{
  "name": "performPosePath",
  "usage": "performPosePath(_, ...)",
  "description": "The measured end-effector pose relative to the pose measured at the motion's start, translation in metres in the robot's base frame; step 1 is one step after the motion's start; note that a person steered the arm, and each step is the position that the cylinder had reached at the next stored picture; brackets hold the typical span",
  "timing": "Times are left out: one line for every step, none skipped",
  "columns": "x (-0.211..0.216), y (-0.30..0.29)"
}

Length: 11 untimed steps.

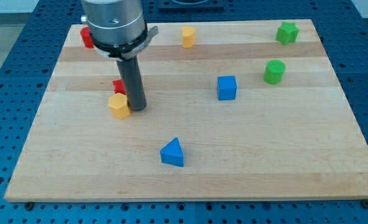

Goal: Push the yellow hexagon to the center left

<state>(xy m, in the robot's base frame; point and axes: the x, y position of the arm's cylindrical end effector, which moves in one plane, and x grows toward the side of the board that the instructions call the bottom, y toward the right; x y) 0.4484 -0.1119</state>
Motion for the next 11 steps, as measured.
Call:
performPosePath(0.002,-0.013)
performPosePath(0.014,0.008)
performPosePath(0.047,0.004)
performPosePath(0.049,-0.016)
performPosePath(0.032,-0.024)
performPosePath(0.008,-0.035)
performPosePath(-0.004,-0.049)
performPosePath(-0.005,-0.063)
performPosePath(-0.021,-0.074)
performPosePath(-0.022,-0.079)
performPosePath(-0.022,-0.079)
